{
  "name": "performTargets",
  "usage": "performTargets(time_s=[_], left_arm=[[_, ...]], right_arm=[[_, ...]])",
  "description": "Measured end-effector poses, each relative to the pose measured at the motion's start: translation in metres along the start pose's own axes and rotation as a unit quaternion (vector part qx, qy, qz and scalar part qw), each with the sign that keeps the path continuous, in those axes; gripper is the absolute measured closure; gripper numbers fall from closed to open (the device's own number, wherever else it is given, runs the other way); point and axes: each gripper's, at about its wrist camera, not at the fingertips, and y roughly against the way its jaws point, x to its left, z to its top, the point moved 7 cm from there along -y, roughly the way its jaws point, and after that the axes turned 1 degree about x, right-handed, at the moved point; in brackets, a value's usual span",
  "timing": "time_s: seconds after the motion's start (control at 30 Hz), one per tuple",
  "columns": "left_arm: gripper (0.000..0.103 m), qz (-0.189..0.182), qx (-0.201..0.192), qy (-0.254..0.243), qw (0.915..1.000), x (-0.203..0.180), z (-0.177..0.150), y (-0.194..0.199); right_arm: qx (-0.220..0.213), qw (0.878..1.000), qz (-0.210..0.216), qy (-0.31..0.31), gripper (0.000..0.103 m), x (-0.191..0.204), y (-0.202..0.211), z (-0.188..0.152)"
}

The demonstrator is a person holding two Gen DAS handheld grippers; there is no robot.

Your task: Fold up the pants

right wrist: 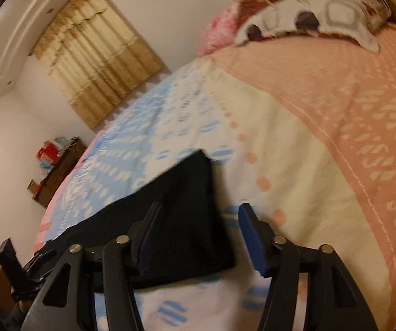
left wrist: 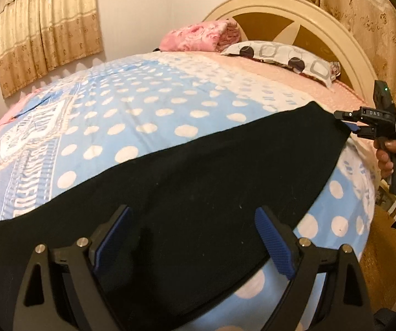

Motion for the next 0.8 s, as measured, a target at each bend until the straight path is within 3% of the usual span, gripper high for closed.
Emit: performTargets(time_s=[0.07, 0.13, 0.33, 0.4, 0.47, 0.57, 0.7, 0.8], left_arm=[[0.010, 0.008, 0.013, 0.001, 0.9999, 0.002, -0.003, -0.010], [0.010, 0.014, 0.028, 0.003, 0.9995, 0.005, -0.008, -0.019], [0.004, 0.021, 0.020, -0.005, 0.9996, 0.002, -0.011, -0.023], [0.003, 0.021, 0.019, -0.006, 0.9996, 0.001, -0.011, -0.024], [0.001, 0.020, 0.019, -0.007, 0.9996, 0.001, -0.012, -0.025], [0.001, 0.019, 0.020, -0.007, 0.9996, 0.001, -0.012, -0.025], [0.002, 0.017, 0.022, -0.001, 0.9996, 0.002, -0.013, -0.022], [0.002, 0.013, 0.026, 0.009, 0.9996, 0.007, -0.015, -0.015]], right_arm=[[0.007, 1.000, 0.022, -0.019, 0.058, -0.006, -0.008, 0.000], [0.009, 0.999, 0.045, -0.025, 0.058, -0.005, -0.009, 0.000], [0.031, 0.997, 0.071, 0.000, 0.059, 0.015, -0.016, -0.012], [0.034, 0.997, 0.067, 0.001, 0.068, 0.015, -0.017, -0.013], [0.037, 0.998, 0.054, -0.011, 0.089, 0.007, -0.022, -0.013], [0.032, 0.996, 0.075, -0.034, 0.091, 0.006, -0.018, -0.013], [0.006, 0.997, 0.073, -0.011, 0.092, 0.035, -0.001, -0.014], [-0.021, 0.996, 0.079, 0.034, 0.093, 0.085, 0.018, -0.007]])
